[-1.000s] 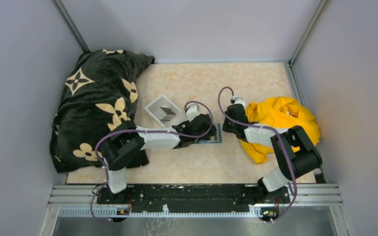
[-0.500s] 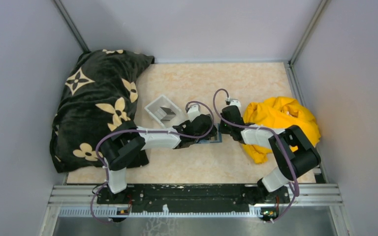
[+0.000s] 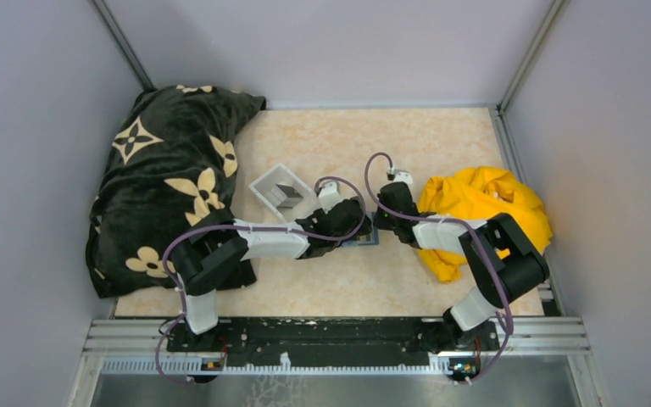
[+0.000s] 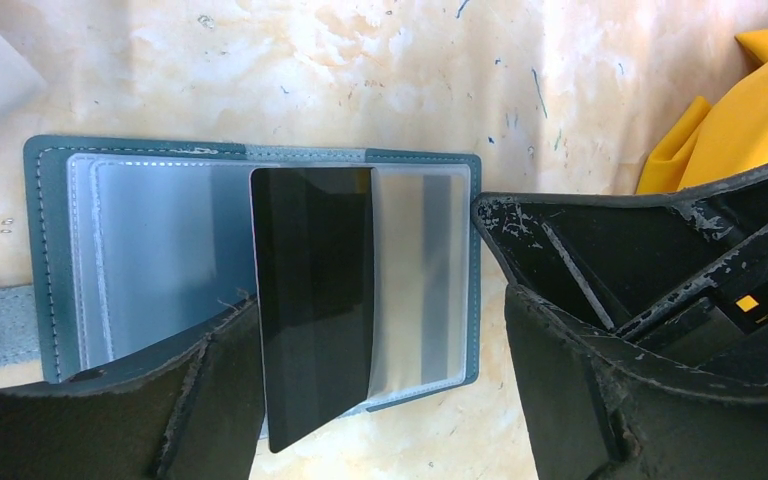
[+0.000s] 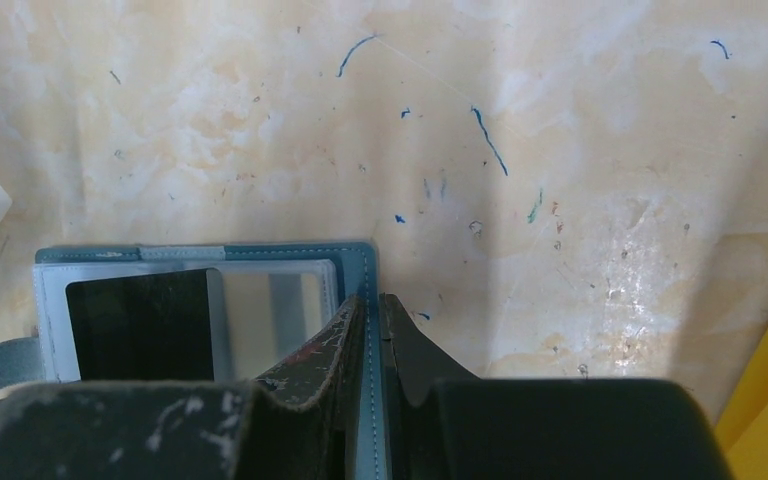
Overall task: Put the credit cards into the card holder
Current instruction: Insert the credit card into the card holder.
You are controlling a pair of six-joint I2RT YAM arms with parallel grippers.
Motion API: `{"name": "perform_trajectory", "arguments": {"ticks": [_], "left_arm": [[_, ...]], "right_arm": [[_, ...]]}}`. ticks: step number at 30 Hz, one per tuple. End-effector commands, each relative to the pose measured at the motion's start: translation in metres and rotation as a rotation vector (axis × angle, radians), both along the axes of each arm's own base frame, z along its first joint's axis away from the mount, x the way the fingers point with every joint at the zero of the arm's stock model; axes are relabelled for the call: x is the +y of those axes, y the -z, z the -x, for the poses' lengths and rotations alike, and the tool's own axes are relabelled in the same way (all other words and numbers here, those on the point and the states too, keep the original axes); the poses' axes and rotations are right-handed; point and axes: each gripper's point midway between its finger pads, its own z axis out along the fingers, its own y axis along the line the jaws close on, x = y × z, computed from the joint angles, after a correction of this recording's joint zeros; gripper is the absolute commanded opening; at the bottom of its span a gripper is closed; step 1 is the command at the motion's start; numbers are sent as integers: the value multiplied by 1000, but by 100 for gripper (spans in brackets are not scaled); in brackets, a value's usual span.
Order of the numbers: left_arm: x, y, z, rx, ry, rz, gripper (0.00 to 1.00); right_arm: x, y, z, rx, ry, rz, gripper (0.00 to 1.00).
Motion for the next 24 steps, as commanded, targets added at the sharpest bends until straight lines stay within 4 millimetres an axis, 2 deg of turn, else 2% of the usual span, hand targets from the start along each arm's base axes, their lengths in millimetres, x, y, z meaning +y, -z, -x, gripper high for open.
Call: {"name": "perform_trajectory", "arguments": {"ticks": [1, 13, 24], "left_arm": [[101, 89, 47, 223, -34, -426, 89], [121, 77, 51, 203, -93, -471, 91], [112, 66, 47, 173, -64, -483, 91]], "right_arm": [[-6, 35, 30, 151, -27, 59, 12], [-4, 38, 31, 157, -32, 48, 11], [1, 35, 28, 149, -55, 37, 11]]}}
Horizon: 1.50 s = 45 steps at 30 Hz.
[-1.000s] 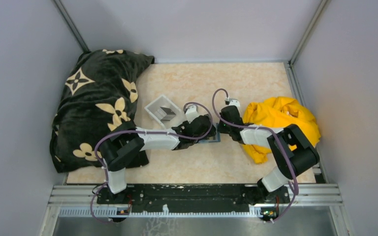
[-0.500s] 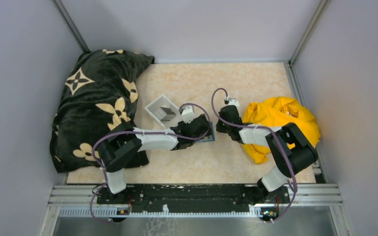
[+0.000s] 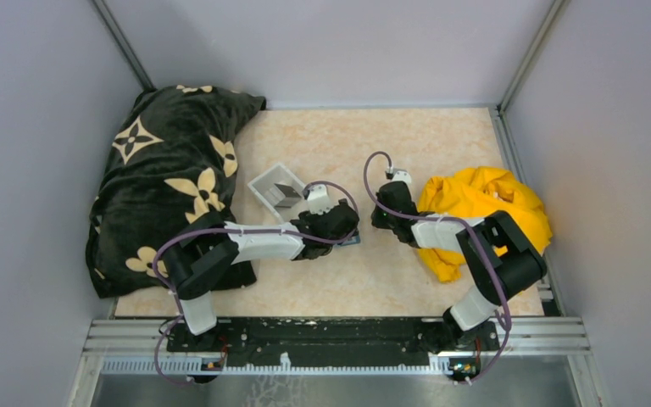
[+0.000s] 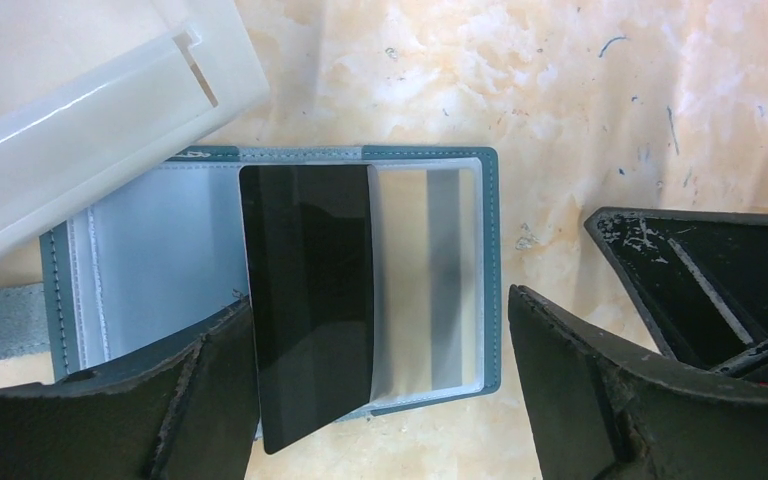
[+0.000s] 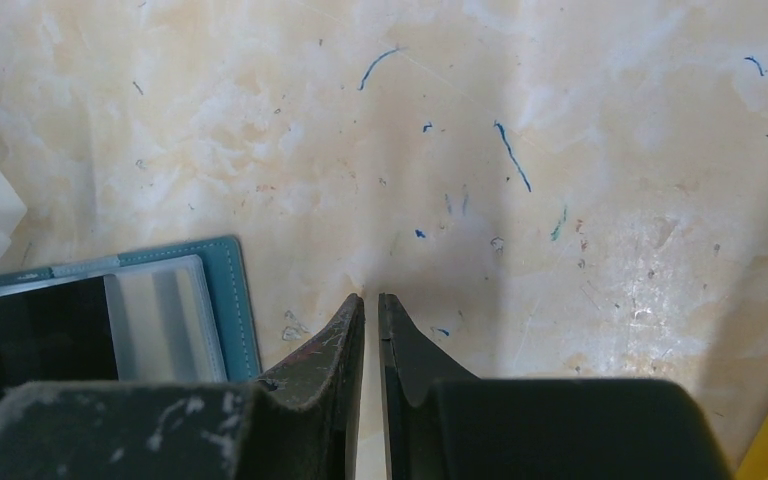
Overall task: Put the credit cards into the card holder
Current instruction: Insert the credit card into the card holder.
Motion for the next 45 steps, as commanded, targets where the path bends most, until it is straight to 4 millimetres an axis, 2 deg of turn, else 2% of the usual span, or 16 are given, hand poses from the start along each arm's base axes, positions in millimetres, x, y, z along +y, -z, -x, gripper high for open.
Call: {"name": "perform_trajectory", "arguments": {"ticks": [1, 7, 13, 23, 32, 40, 45], "left_arm": [[64, 64, 44, 212, 34, -320, 91], [66, 68, 54, 245, 44, -331, 91], [59, 70, 54, 241, 59, -288, 93], [55, 68, 63, 226, 72, -161, 85], [54, 63, 68, 193, 82, -60, 80], [50, 72, 71, 210, 102, -52, 79], [50, 76, 74, 220, 104, -41, 81]], "right_arm": [[-4, 35, 32, 153, -54, 57, 11], [6, 28, 31, 141, -93, 31, 10], [25, 9, 32, 78, -175, -43, 11], [45, -12, 33, 20, -254, -125, 24], [63, -22, 34, 4, -303, -92, 34], [78, -19, 37, 15, -333, -18, 38], [74, 0, 39, 83, -323, 97, 38]]}}
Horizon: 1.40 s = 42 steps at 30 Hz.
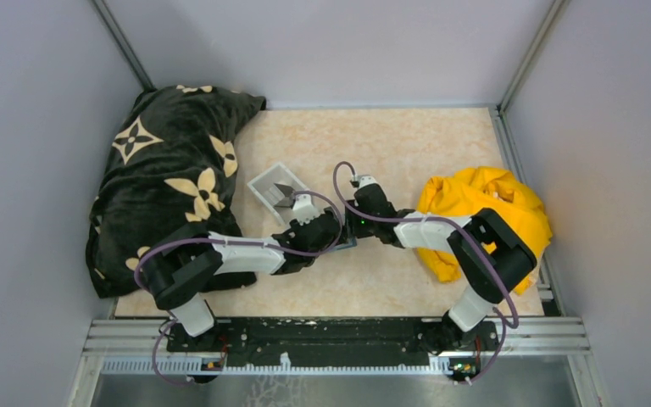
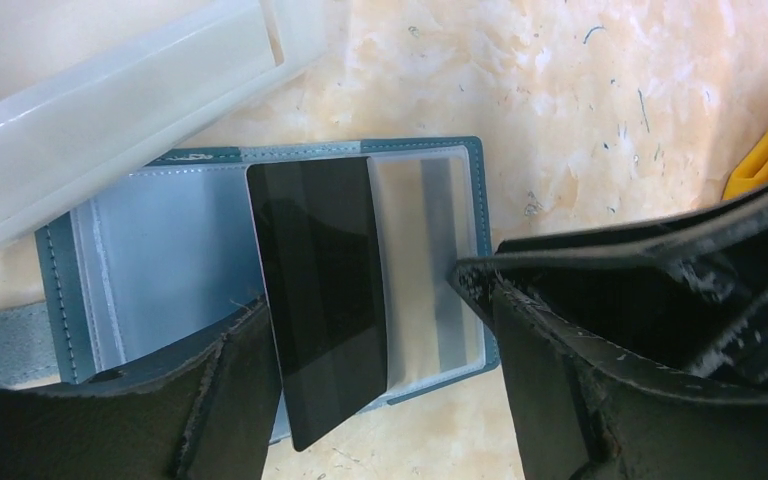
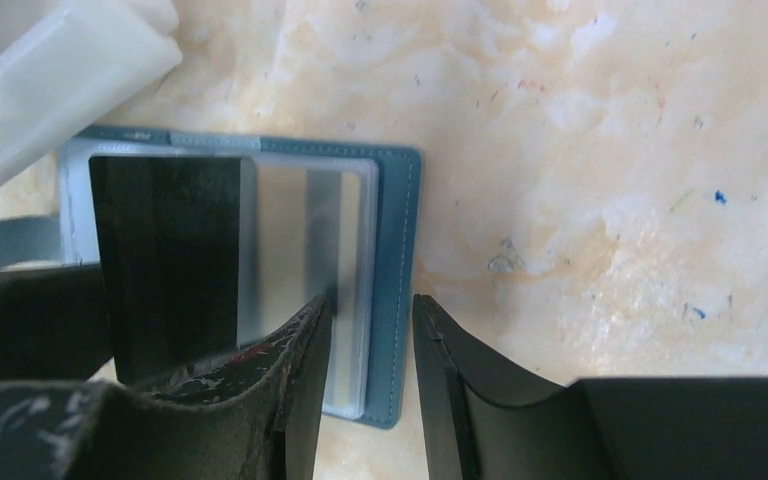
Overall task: Put the credit cards into the card holder
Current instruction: Insert the credit card into the card holder.
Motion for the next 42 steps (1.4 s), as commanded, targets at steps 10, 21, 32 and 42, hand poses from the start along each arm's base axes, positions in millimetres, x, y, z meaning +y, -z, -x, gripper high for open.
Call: {"name": "perform_trajectory", "arguments": {"ticks": [10, 21, 32, 42], "left_arm": [[40, 76, 57, 273, 27, -107, 89], [63, 65, 58, 269, -159, -23, 92], [84, 66, 65, 292, -226, -84, 95], [91, 64, 66, 283, -257, -71, 96]], "right_arm": [[-6, 45, 8, 109, 12, 236, 37], [-7, 70, 28, 184, -12, 274, 37], [-15, 81, 40, 214, -11, 294, 37], [-27, 85, 43, 213, -4, 345, 37]]}}
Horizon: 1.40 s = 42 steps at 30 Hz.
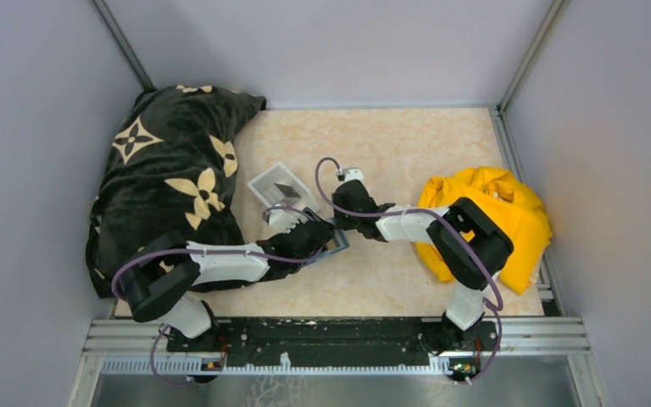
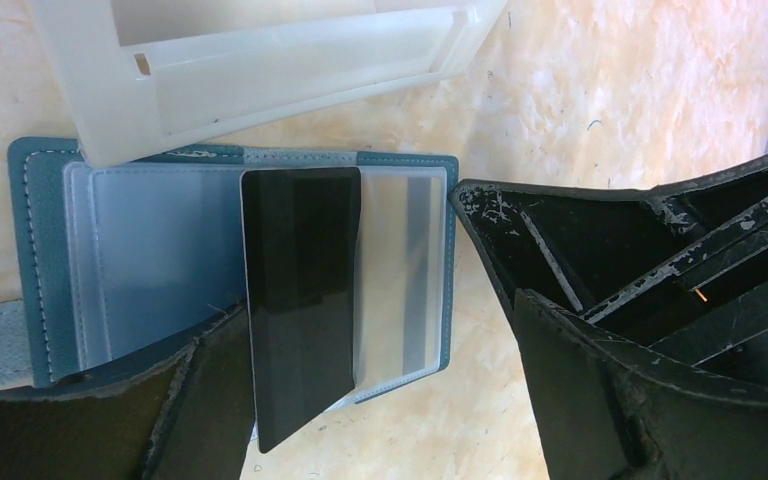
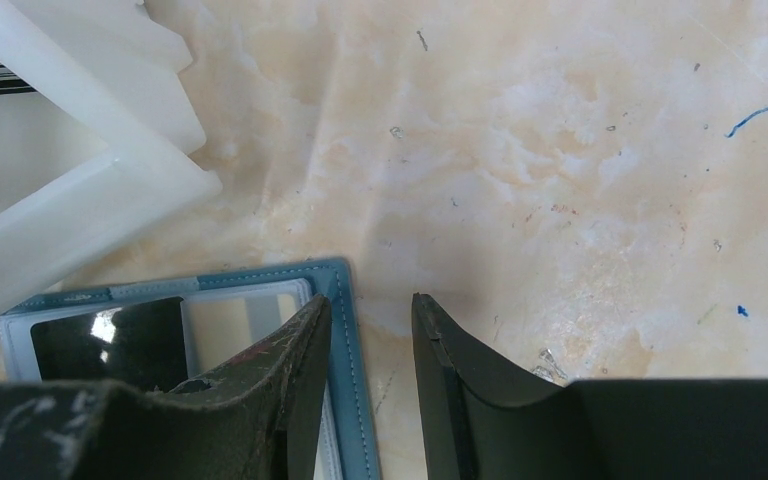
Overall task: Put the credit cards into the card holder
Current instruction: Insert the credit card into the card holder.
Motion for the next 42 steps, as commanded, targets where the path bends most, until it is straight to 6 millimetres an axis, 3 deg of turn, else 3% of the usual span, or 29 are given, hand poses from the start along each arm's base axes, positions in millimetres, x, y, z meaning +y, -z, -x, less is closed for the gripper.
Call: {"name": "perform_trajectory", "arguments": {"ticks": [1, 24, 26, 35, 38, 42], "left_arm": [[60, 73, 53, 241, 31, -279, 96], [55, 64, 56, 150, 76, -122, 97], [58, 66, 56, 148, 66, -122, 96], [69, 74, 59, 131, 60, -123, 91], [74, 79, 61, 153, 50, -156, 90], [75, 86, 66, 194, 55, -187, 89]], "right_arm": [[-53, 82, 77, 302, -37, 246, 37], [-78, 129, 127, 389, -122, 471, 36], [-76, 123, 127, 378, -114, 442, 35], [-53, 63, 113, 315, -111, 157, 35], [-47, 46, 117, 314, -128, 50, 35], [-46, 43, 133, 348, -130, -50, 40]]}}
